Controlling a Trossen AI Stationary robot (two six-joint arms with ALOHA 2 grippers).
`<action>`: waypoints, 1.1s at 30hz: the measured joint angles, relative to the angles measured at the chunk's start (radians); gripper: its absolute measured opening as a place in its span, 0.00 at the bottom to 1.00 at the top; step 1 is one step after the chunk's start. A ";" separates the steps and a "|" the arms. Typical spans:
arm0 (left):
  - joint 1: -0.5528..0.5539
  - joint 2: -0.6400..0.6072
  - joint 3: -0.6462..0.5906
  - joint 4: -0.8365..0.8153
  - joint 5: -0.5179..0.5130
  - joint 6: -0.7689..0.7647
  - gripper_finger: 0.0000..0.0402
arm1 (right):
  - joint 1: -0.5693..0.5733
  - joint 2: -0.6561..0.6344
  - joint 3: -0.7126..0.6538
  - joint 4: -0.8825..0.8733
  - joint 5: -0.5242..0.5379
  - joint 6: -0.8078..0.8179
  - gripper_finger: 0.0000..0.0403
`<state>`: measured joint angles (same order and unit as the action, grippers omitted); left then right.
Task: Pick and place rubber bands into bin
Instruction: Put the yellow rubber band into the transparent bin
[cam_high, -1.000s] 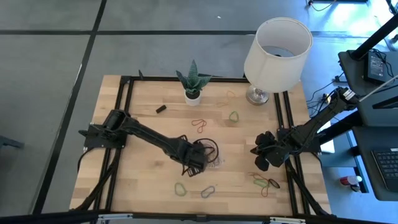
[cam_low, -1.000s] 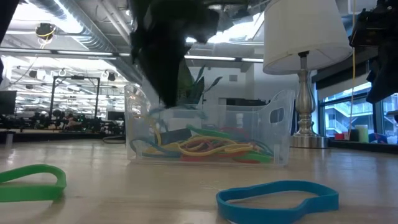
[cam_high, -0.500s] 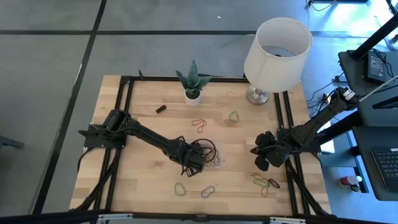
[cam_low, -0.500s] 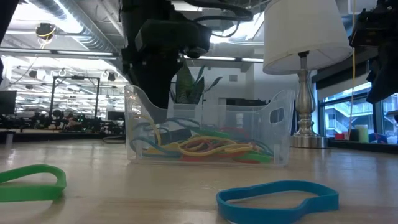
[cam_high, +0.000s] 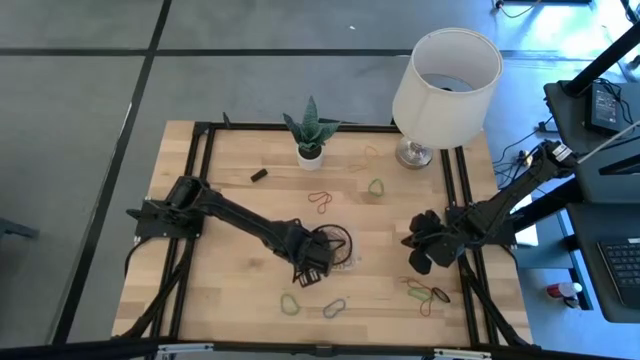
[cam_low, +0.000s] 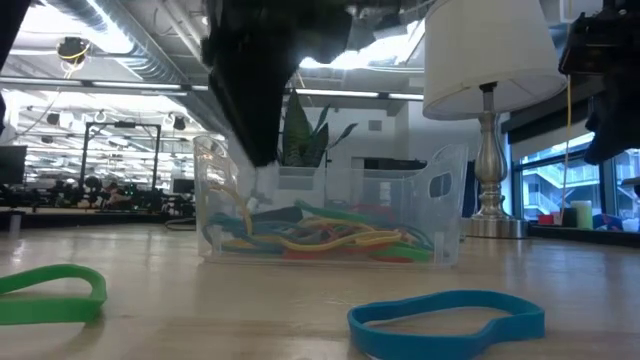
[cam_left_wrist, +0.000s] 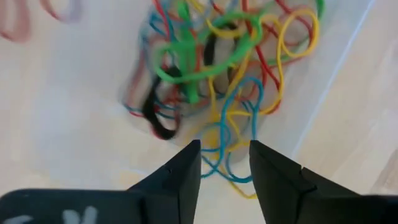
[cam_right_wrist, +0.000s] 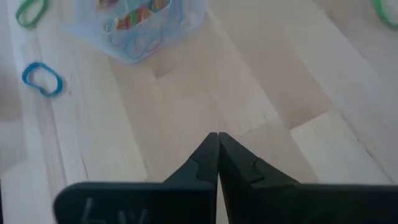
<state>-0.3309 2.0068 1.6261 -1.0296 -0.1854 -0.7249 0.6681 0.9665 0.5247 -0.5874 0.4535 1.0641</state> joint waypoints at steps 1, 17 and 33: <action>0.000 0.000 0.022 -0.027 -0.022 0.018 0.32 | -0.005 0.000 0.000 0.007 0.007 0.000 0.03; 0.141 -0.182 -0.004 0.008 -0.083 0.548 0.00 | -0.103 0.000 0.000 0.197 0.199 -0.058 0.01; 0.486 -0.860 -0.840 0.598 0.226 0.713 0.00 | -0.372 0.322 0.308 0.103 0.170 -0.097 0.00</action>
<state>0.1548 1.1469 0.7861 -0.4315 0.0403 -0.0117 0.2959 1.2881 0.8322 -0.4844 0.6237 0.9667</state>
